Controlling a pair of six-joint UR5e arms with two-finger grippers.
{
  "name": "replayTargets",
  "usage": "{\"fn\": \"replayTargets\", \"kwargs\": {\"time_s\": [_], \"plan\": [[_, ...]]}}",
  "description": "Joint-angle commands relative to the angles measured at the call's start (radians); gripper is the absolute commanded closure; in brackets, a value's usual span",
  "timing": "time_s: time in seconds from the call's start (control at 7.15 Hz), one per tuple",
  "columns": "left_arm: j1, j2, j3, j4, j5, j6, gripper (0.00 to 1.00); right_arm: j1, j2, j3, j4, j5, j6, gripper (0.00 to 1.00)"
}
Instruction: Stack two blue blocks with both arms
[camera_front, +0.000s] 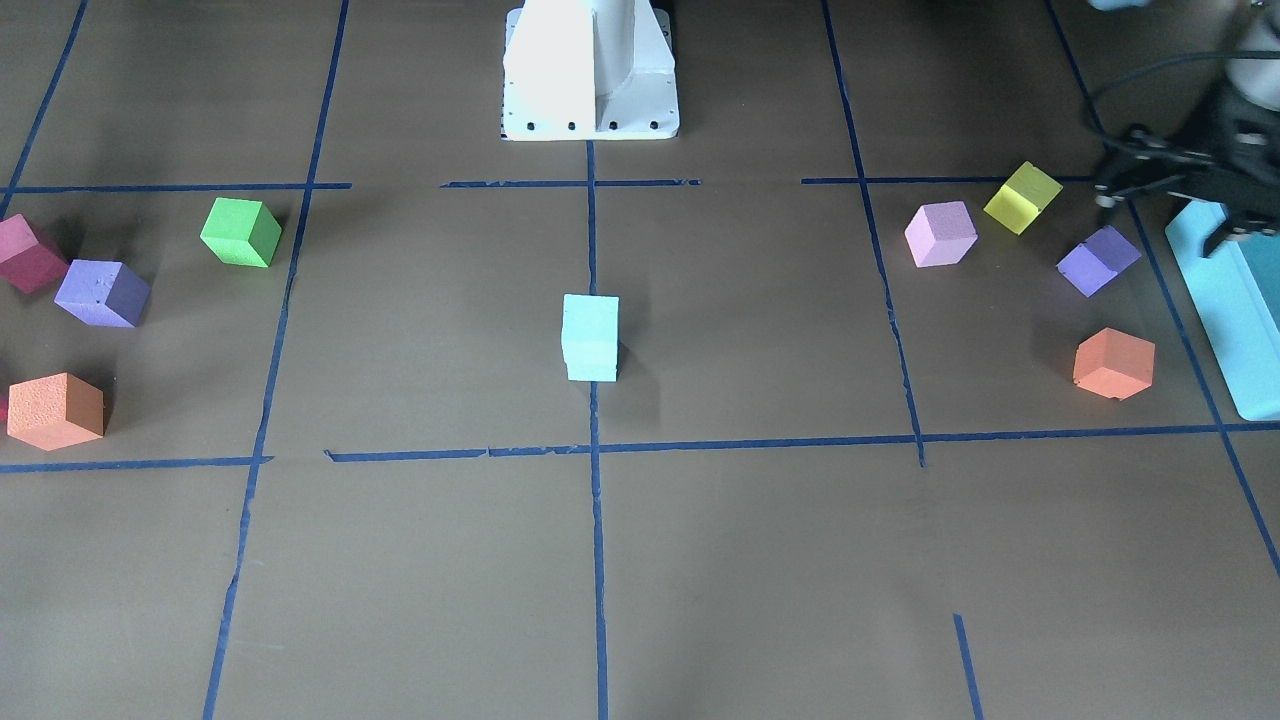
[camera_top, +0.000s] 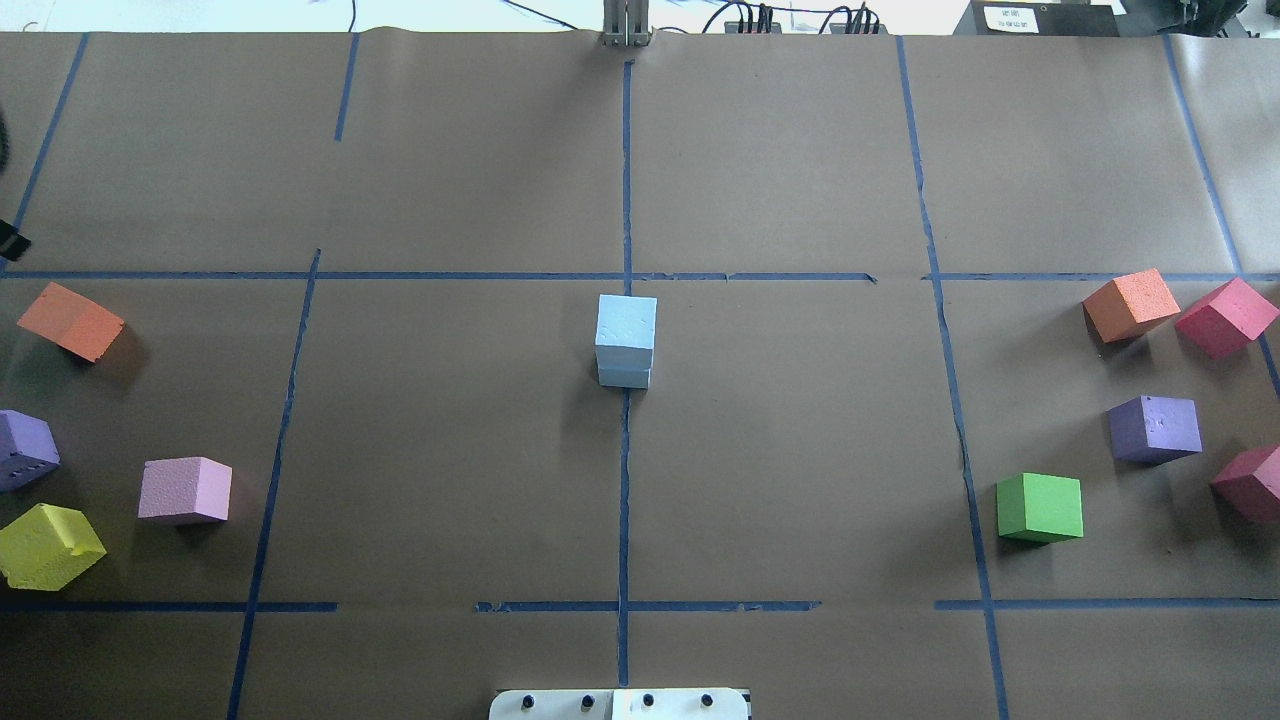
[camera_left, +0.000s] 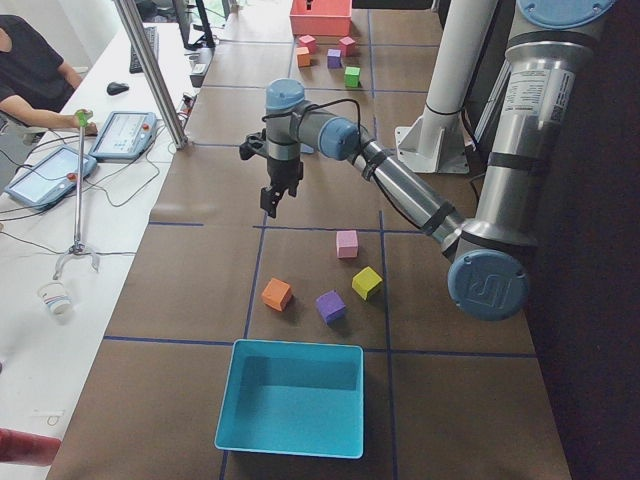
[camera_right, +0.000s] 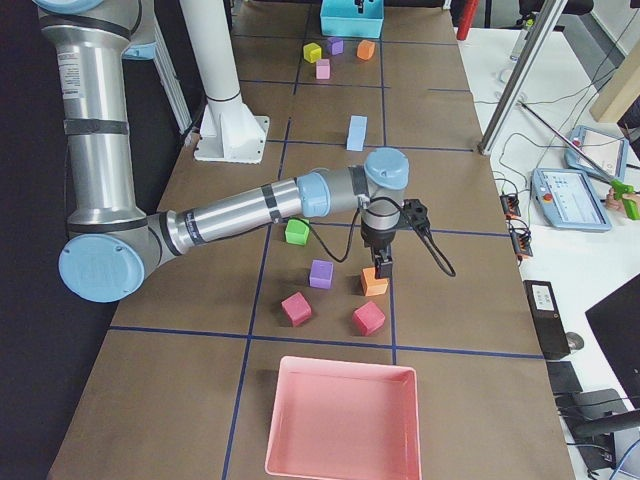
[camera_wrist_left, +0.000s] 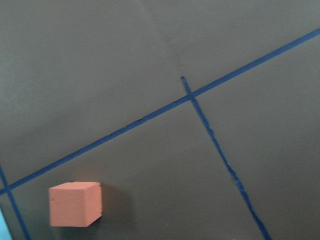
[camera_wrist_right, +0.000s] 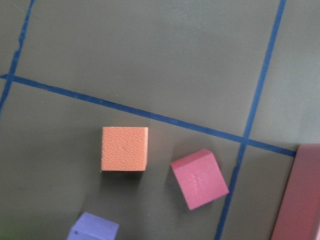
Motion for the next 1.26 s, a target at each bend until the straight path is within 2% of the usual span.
{"fn": "replayTargets", "kwargs": {"time_s": [0.0, 0.14, 0.28, 0.56, 1.12], "plan": [[-0.226, 0.033, 0.206, -0.001, -0.135, 0.293, 0.00, 0.097, -0.017, -0.069, -0.007, 0.040, -0.146, 0.00], [-0.252, 0.038, 0.281, -0.003, -0.137, 0.301, 0.00, 0.115, -0.020, -0.068, -0.007, 0.040, -0.155, 0.00], [-0.265, 0.053, 0.302, -0.004, -0.135, 0.293, 0.00, 0.114, -0.009, -0.081, -0.006, 0.039, -0.154, 0.00], [-0.271, 0.089, 0.303, -0.004, -0.135, 0.295, 0.00, 0.111, -0.003, -0.085, 0.000, 0.072, -0.143, 0.00], [-0.277, 0.115, 0.273, -0.016, -0.137, 0.299, 0.00, 0.106, 0.023, -0.103, 0.005, 0.065, -0.135, 0.00]]}}
